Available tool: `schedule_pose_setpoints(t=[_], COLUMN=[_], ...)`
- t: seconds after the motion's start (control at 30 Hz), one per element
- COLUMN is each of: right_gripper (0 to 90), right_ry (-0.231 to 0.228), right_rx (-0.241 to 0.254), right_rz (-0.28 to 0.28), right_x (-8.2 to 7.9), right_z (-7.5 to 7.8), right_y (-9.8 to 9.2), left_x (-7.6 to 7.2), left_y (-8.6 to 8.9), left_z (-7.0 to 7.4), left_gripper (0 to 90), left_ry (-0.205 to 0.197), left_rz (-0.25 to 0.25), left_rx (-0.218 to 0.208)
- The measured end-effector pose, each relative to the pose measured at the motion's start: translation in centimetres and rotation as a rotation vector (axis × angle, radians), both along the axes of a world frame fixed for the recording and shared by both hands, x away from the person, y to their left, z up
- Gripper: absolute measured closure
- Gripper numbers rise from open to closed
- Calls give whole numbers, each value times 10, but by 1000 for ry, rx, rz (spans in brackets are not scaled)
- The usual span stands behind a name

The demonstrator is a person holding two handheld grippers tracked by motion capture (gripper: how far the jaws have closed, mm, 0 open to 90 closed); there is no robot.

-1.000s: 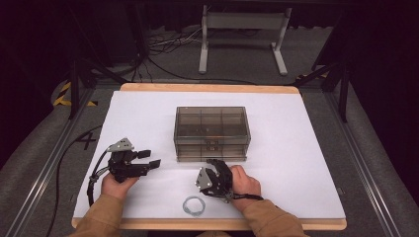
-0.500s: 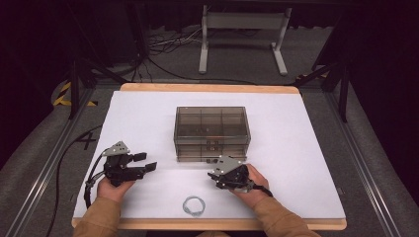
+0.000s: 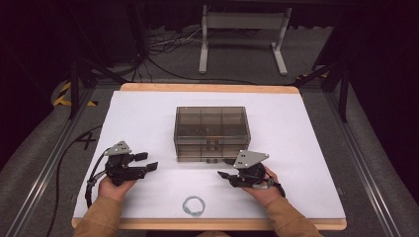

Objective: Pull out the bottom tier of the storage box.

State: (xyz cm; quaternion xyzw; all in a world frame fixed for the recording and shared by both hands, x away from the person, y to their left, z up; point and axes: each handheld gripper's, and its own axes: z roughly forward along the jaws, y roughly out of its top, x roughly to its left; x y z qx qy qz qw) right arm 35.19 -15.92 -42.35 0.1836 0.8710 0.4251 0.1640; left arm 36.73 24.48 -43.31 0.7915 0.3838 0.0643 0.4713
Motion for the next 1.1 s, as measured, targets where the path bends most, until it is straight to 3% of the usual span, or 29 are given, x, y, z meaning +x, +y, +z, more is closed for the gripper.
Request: schedule_pose_setpoints(t=[0.23,0.47,0.73,1.1], right_gripper=[584,627,662,654], right_ry=[71,82,61,15], right_rx=[86,74,-62,-253], right_rz=[25,32,12,64], right_x=[3,7,15,34], right_z=[-2,-1,13,24], right_y=[-15,-23,-25,-19], left_x=[2,3,3,3], left_y=[-2,-2,-2,-2], left_z=[0,0,0,0], left_gripper=[368,368,368,368], left_ry=[0,1,3,1], left_rz=[-6,-8,-11,-6], left_rx=[-3,-3,1,3])
